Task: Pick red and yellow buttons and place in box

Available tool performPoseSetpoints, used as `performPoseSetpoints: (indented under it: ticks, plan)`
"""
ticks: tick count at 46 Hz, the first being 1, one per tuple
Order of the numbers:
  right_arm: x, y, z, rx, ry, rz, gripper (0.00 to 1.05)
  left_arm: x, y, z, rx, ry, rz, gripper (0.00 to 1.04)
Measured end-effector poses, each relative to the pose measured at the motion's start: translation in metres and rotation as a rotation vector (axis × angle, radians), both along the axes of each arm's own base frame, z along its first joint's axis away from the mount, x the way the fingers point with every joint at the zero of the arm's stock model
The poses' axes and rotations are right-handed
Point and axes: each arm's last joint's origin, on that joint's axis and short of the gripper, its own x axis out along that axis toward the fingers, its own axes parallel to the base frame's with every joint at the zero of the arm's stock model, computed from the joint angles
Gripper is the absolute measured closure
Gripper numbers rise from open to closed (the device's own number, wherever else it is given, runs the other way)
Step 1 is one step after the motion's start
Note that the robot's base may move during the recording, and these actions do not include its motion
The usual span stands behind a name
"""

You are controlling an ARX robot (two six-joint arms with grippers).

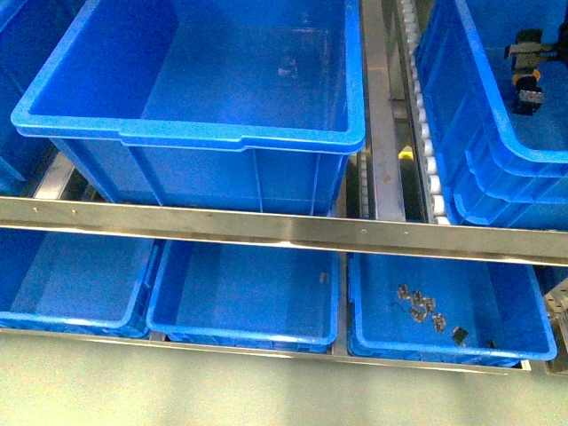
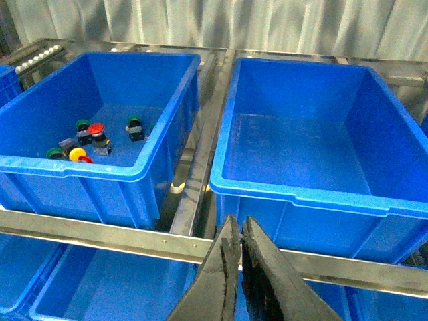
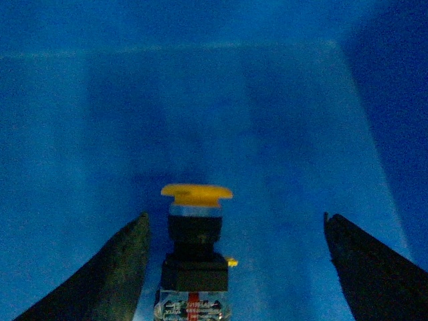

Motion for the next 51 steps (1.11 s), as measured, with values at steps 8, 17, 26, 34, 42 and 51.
performPoseSetpoints:
  ticks: [8,17,26,34,42,51]
  plan:
    - [-0.064,-0.005,0.089,-0.027,-0.192,0.08,0.08,0.0,0.0,0.0,0.0,0.0,0.0,1.03]
    - [-0.197,0.009,0.102,0.031,-0.136,0.105,0.07,0.0,0.0,0.0,0.0,0.0,0.0,1.03]
    - [-0.29,0.031,0.087,0.162,-0.075,0.033,0.07,0.0,0.0,0.0,0.0,0.0,0.0,1.03]
    - [-0.333,0.043,0.114,0.189,-0.184,-0.015,0.07,0.0,0.0,0.0,0.0,0.0,0.0,1.03]
    - [-0.361,0.063,0.091,0.129,-0.495,0.303,0.46,0.0,0.0,0.0,0.0,0.0,-0.001,1.03]
    - [-0.39,0.076,0.084,0.108,-0.521,0.303,0.79,0.0,0.0,0.0,0.0,0.0,0.0,1.03]
